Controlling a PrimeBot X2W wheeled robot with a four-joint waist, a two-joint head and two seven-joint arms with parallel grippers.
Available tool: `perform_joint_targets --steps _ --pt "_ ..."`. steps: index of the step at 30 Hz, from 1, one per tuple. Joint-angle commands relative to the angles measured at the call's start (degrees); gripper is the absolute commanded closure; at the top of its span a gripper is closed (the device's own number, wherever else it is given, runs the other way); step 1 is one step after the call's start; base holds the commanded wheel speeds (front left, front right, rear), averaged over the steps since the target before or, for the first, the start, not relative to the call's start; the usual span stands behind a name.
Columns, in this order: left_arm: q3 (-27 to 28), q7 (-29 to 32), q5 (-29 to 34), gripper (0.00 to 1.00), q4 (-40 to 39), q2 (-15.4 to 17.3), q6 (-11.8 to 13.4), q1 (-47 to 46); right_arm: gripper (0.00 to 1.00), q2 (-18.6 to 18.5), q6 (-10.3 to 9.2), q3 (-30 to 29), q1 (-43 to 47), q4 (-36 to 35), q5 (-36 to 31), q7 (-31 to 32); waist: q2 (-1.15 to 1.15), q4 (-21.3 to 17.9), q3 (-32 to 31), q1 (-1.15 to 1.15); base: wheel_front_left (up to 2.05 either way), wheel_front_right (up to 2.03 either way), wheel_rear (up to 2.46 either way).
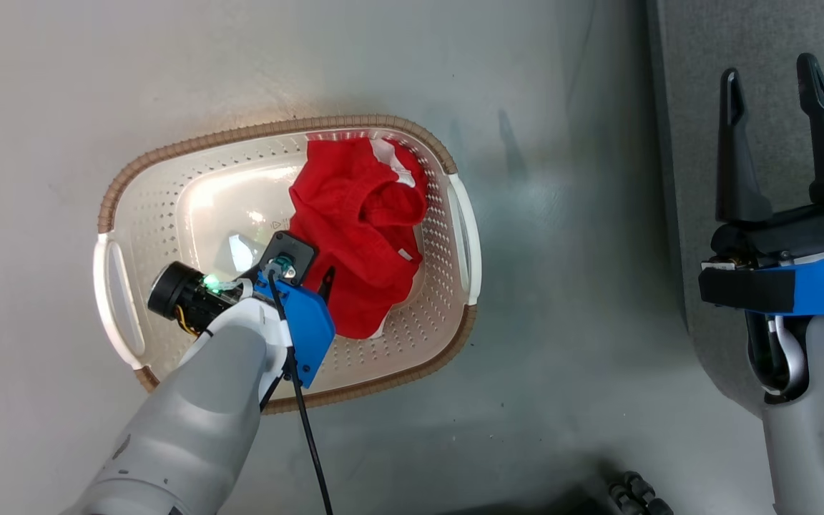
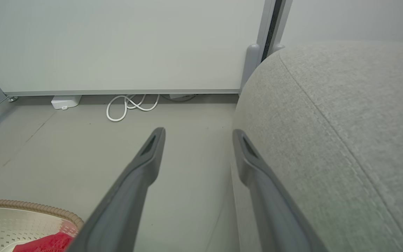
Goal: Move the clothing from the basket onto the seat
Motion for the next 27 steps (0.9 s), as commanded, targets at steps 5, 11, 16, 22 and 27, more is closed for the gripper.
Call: perform_joint_targets --steps 5,11,16,22,27 --pt "-1.3 0.6 -2.5 0.00 0.2 0.4 -0.1 -2.8 0.00 -0.4 0.01 -0.3 -1.6 -0.9 -0.4 -0.2 0.00 -0.3 2.9 -0.01 0.00 0.00 0.00" --pt "-2.9 0.7 -4.6 0.00 0.2 0.3 -0.1 -4.5 0.00 -0.3 0.01 -0.5 -1.9 -1.4 -0.4 -0.2 0.00 -0.7 4.8 -0.01 0.00 0.00 0.00" --pt "-4.6 0.6 -5.8 0.00 0.2 0.2 -0.1 -5.3 0.00 -0.1 0.01 -0.8 -1.9 -1.5 -0.4 -0.2 0.00 -1.0 5.8 -0.01 0.00 0.00 0.00" --pt "-7.6 0.3 -7.2 0.69 -0.5 0.4 -0.1 -5.7 0.00 0.1 0.01 -1.0 -2.0 -1.4 -0.4 -0.2 0.00 -1.3 6.2 -0.01 0.00 0.00 0.00" --pt "-9.5 -0.1 -8.7 1.00 -0.6 0.4 -0.1 -6.0 0.00 0.3 0.01 -1.1 -2.1 -1.1 -0.3 -0.2 0.00 -1.2 6.1 -0.01 0.00 0.00 0.00"
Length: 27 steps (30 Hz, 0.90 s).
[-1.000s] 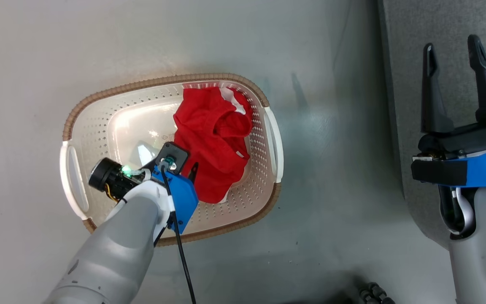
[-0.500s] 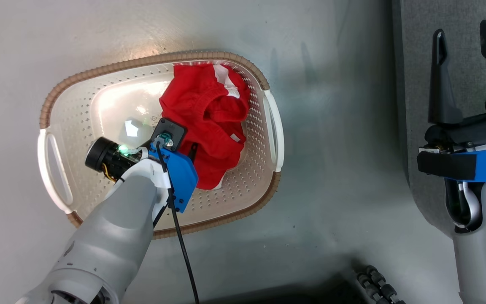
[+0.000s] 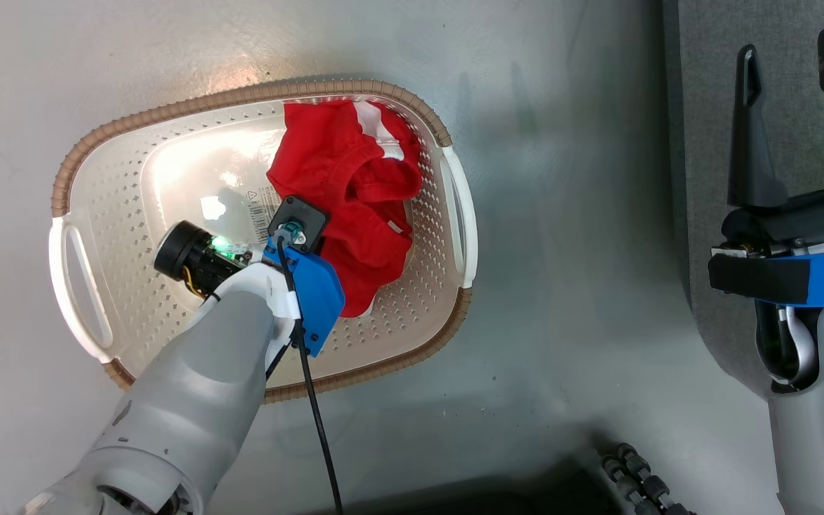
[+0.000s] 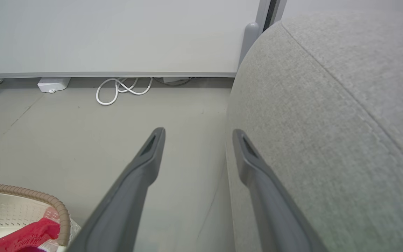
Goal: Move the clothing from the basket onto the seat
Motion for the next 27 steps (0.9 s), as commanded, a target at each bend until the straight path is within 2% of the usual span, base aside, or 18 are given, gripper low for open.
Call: perform_joint_targets --steps 1,15,27 --pt "-0.8 -0.3 -0.6 1.00 -0.2 0.3 -0.1 -0.9 0.00 0.1 0.01 -0.3 -0.8 0.6 -0.1 -0.2 0.00 0.1 -0.2 0.00 0.00 0.00 0.00" --pt "-5.8 -3.4 -5.1 1.00 -2.3 -0.1 -0.1 0.5 0.00 0.3 0.01 -0.2 -0.5 1.4 0.1 -0.2 0.00 0.9 -3.8 0.00 0.00 0.00 0.00" --pt "-10.3 -7.4 -9.7 1.00 -5.3 -0.5 -0.1 3.0 0.00 -0.2 0.01 0.1 1.2 2.9 0.0 -0.2 0.00 3.0 -10.8 0.00 0.00 0.00 0.00"
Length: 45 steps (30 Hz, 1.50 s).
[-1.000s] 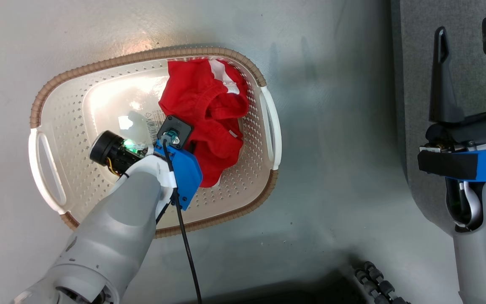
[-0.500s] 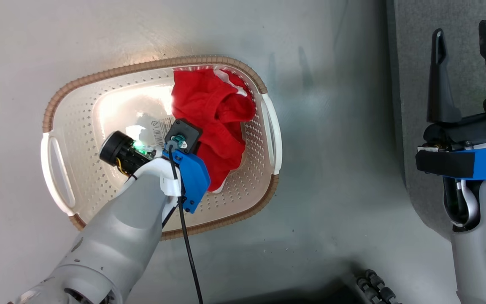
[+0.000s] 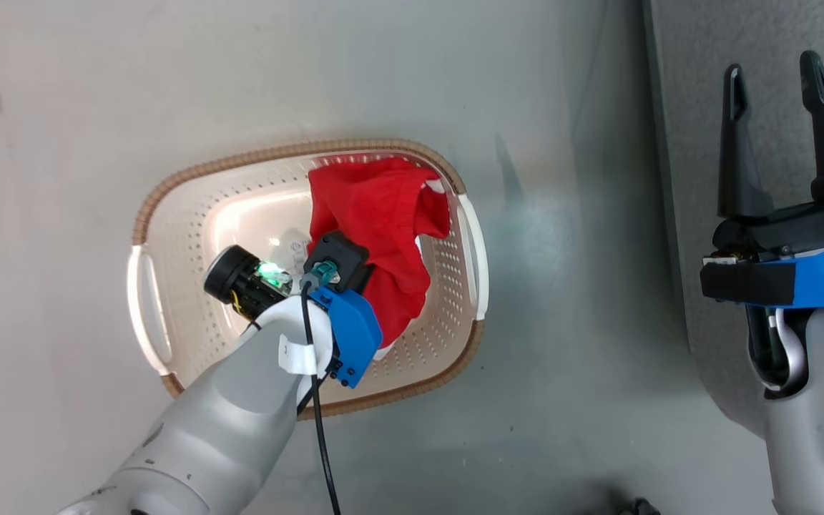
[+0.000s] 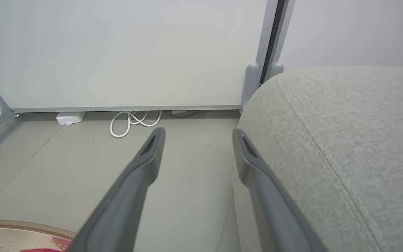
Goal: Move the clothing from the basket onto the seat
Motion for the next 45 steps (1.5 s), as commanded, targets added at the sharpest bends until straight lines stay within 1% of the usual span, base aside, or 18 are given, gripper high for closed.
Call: perform_joint_targets --steps 1,6,9,19,27,37,45 --pt "-0.2 -0.5 -0.6 1.00 -0.5 -0.1 -0.1 0.3 0.00 -0.3 0.01 -0.1 1.0 0.2 0.0 -0.2 0.00 0.7 -1.9 0.00 0.00 0.00 0.00" --pt "-0.6 -1.2 -1.9 1.00 -2.6 -0.1 -0.1 1.4 0.00 -0.2 0.01 -0.2 2.3 1.2 -0.1 -0.2 0.00 1.7 -5.9 0.00 0.00 0.00 0.00" --pt "0.9 -1.3 -1.4 1.00 -5.4 -0.1 -0.1 1.5 0.00 -0.5 0.01 -0.5 3.4 1.8 -0.2 -0.2 0.00 2.5 -8.4 0.00 0.00 0.00 0.00" --pt "10.1 -1.3 5.6 1.00 -15.6 0.9 1.9 6.4 0.00 -0.8 0.01 -0.5 6.7 3.4 -0.3 -0.2 0.00 4.5 -17.0 0.00 0.00 0.00 0.00" --pt "17.8 -1.3 12.1 1.00 -23.3 1.6 3.1 10.2 0.00 -0.1 0.01 0.2 9.5 5.0 0.1 -0.2 0.00 5.0 -23.4 0.00 0.00 0.00 0.00" --pt "25.0 -1.3 18.3 1.00 -30.7 1.8 2.9 12.2 0.00 0.7 0.01 0.2 13.0 6.6 0.1 -0.2 0.00 4.7 -30.1 0.00 0.00 0.00 0.00" --pt "27.8 -1.3 21.2 1.00 -34.6 1.1 2.0 10.7 0.00 1.2 0.01 -0.4 15.4 7.2 -0.2 -0.2 0.00 5.1 -34.3 0.00 0.00 0.00 0.00"
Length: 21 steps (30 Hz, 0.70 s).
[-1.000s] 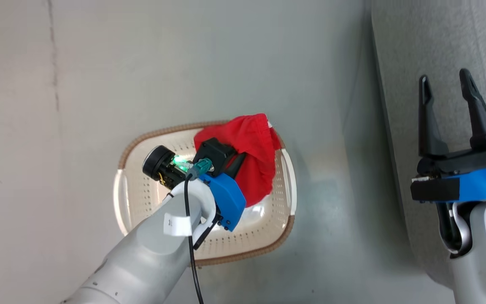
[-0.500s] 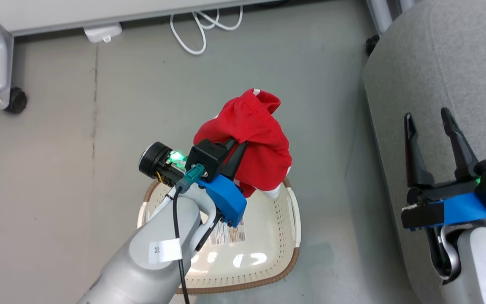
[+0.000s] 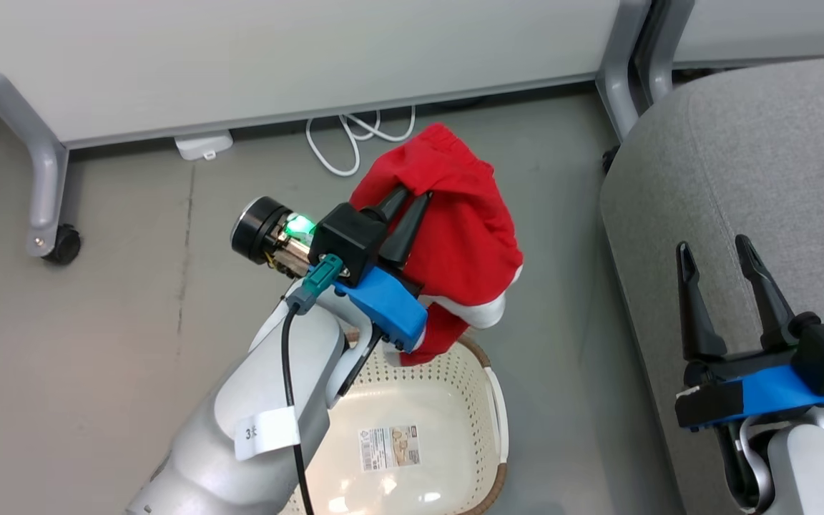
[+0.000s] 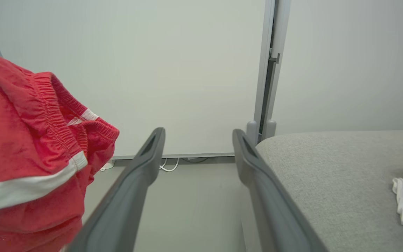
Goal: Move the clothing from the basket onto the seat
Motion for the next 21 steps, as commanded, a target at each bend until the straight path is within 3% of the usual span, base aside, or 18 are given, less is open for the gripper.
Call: perform_joint_targets --steps 1,21 --pt "0.6 -0.3 0.5 1.00 -0.8 0.0 -0.3 -0.9 0.00 0.2 0.01 -0.2 1.2 0.3 0.0 -0.2 0.00 0.3 -1.6 0.01 0.00 0.00 0.00" --pt "-0.1 -0.3 1.8 1.00 -4.2 -1.0 -1.4 -1.7 0.00 1.6 0.01 -1.1 4.9 0.7 -0.4 -0.2 0.00 1.4 -7.1 0.01 0.00 0.00 0.00"
